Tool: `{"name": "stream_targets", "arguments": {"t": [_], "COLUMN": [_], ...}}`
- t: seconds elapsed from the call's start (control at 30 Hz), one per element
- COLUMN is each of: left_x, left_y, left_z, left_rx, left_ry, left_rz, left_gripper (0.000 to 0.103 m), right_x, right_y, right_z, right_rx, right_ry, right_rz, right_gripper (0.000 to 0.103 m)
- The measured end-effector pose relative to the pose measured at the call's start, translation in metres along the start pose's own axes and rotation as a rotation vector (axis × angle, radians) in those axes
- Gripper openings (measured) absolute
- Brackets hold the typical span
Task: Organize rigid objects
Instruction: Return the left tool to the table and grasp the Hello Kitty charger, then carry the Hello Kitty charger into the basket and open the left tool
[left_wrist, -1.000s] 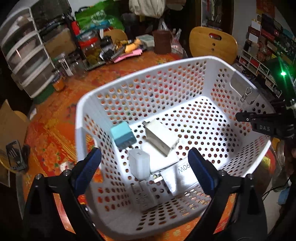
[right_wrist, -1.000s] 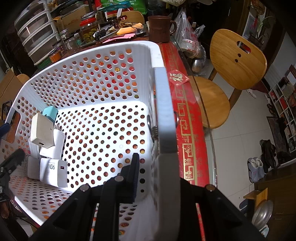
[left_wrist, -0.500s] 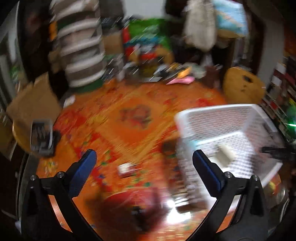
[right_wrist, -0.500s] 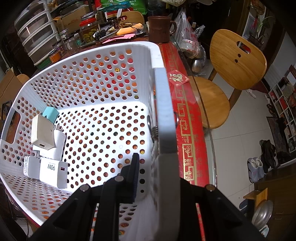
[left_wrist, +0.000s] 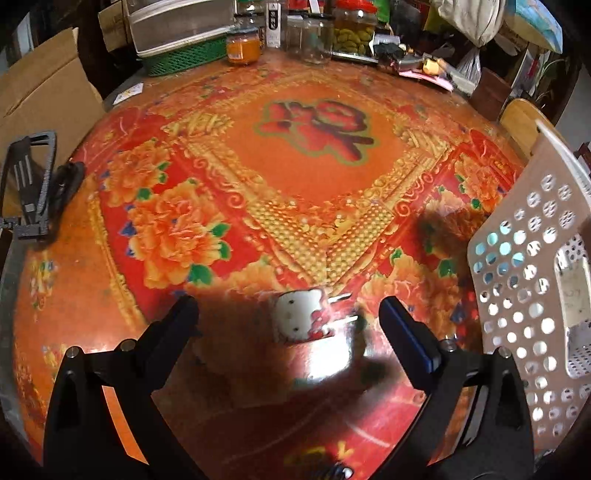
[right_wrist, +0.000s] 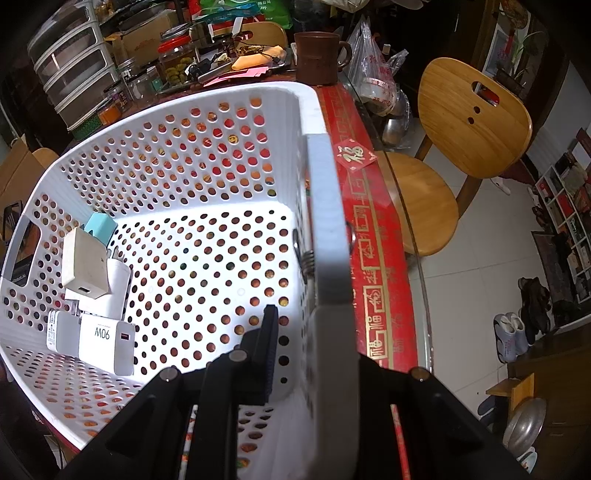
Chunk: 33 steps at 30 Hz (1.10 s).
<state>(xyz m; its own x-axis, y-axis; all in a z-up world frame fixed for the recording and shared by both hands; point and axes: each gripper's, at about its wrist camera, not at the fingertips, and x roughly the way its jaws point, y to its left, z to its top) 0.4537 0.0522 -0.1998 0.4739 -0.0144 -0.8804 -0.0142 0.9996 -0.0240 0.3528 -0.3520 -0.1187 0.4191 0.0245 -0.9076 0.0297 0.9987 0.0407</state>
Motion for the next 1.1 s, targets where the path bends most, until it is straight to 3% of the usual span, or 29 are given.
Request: {"name": "stream_targets", "arguments": {"t": [0.03,0.1,0.13,0.17,0.2,0.27,0.43,0.63,0.73,0.93,1.1], "left_x": [0.003,0.007,0.006,0.005,0.004,0.001,-0.010,-0.035,-0.059,-0.117,-0.144], "left_y": [-0.004,-0.009,-0.009,-0.010,-0.009,-0.014,-0.006,0.007,0.002,-0.054,-0.127], "left_z": [0.001,0.003,0.004,0.004,0.004,0.003,0.003,0.012,0.019,0.024,0.025], "left_rx": [0.008,0.029,0.025,0.020,0.018,0.046,0.034,0.021,0.027,0.108,0.228], "left_ry": [-0.005,-0.008,-0.016,-0.012,-0.012,-0.017,-0.040,-0.093,-0.120,-0.176,-0.152], "left_rz": [0.029,0.088,0.077,0.061,0.055,0.112,0.105,0.210,0.211,0.085,-0.070], "left_gripper": [0.095,0.076,0.069,0.052,0.044,0.044,0.044,0.044,0.044,0.044,0.044], "right_x": [0.000,0.000,0.000,0.000,0.000,0.000,0.000,0.000,-0.001,-0.001,-0.001], "right_y": [0.000,0.000,0.000,0.000,0.000,0.000,-0.001,0.000,0.000,0.001,0.001], "right_z": [0.000,0.000,0.000,0.000,0.000,0.000,0.000,0.000,0.000,-0.001,-0.001], "right_rx": [0.000,-0.001,-0.002,-0.002,-0.002,-0.003,-0.002,-0.008,-0.013,-0.019,-0.016], "right_ry": [0.000,0.001,0.001,0.000,0.000,-0.001,-0.006,-0.010,-0.013,-0.016,-0.015], "right_rz": [-0.001,0.001,0.001,0.002,0.003,0.003,0.008,0.011,0.011,0.011,0.012], "right_gripper": [0.016,0.016,0.016,0.015,0.015,0.016,0.016,0.016,0.017,0.017,0.017]}}
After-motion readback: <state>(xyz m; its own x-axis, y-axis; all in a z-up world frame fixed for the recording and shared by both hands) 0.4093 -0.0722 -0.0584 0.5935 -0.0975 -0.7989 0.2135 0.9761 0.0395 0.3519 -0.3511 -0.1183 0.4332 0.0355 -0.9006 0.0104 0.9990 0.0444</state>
